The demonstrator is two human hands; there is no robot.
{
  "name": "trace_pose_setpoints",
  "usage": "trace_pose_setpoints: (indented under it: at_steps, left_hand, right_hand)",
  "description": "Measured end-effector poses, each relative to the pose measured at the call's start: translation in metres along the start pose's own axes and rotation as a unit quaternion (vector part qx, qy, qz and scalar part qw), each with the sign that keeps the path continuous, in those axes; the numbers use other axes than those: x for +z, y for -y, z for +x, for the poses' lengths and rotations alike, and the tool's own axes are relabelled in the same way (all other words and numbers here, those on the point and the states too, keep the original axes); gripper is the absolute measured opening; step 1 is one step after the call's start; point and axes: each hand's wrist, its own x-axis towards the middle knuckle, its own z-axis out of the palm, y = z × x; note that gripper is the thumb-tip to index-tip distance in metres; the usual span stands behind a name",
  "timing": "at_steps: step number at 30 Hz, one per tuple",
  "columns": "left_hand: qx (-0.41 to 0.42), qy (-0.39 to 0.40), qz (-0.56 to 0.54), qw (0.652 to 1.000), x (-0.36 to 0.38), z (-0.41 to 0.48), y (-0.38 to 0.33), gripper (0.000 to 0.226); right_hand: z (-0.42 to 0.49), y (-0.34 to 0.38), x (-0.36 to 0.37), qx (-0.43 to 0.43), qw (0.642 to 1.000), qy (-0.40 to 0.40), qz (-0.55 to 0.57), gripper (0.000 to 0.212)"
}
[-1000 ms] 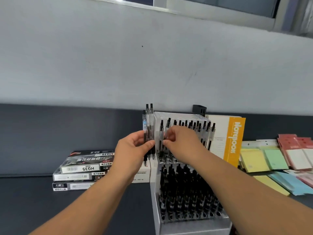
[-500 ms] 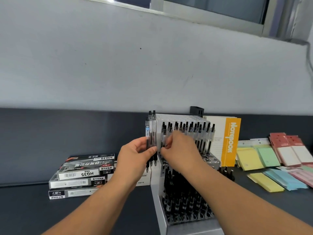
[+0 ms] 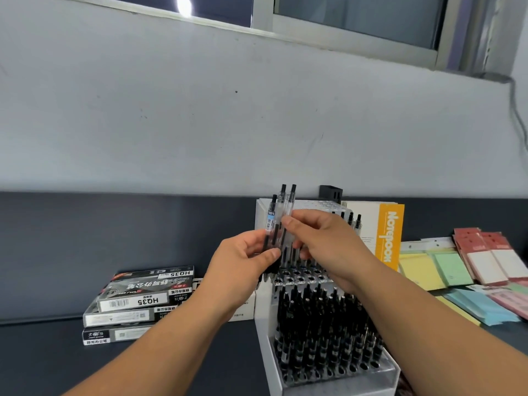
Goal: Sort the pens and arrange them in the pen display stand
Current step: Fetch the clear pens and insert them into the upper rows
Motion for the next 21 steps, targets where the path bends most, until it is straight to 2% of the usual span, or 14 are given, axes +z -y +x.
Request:
trace_pose_setpoints:
  at_steps: [3,5,9,13,16,21]
  left_hand:
    - [0.001,0.011,0.005,1.000,0.003,-0.001,-0.001,0.027]
    - [0.008,-0.012,0.012,1.000,0.004,-0.001,-0.002,0.024]
    - [-0.002,-0.058,0.013,0.998,0.002,-0.001,0.002,0.020]
    - [-0.010,-0.066,0.014,0.998,0.001,-0.002,0.006,0.020]
    - [-0.019,-0.068,0.007,0.997,0.002,-0.002,0.009,0.021]
    - [-0.031,-0.075,0.019,0.997,0.003,0.001,0.014,0.025]
  right_hand:
    - [0.006,-0.004,-0.003,0.013,0.999,0.005,0.037,0.020]
    - [0.008,-0.005,-0.005,0.007,0.999,-0.003,0.035,0.019]
    - [0.012,0.000,-0.011,-0.044,0.995,-0.043,-0.076,0.023]
    - [0.017,-0.002,-0.011,-0.102,0.967,-0.059,-0.225,0.026]
    - [0.018,-0.014,-0.005,-0.108,0.963,-0.044,-0.243,0.020]
    - [0.017,-0.037,0.000,-0.066,0.967,0.010,-0.245,0.015]
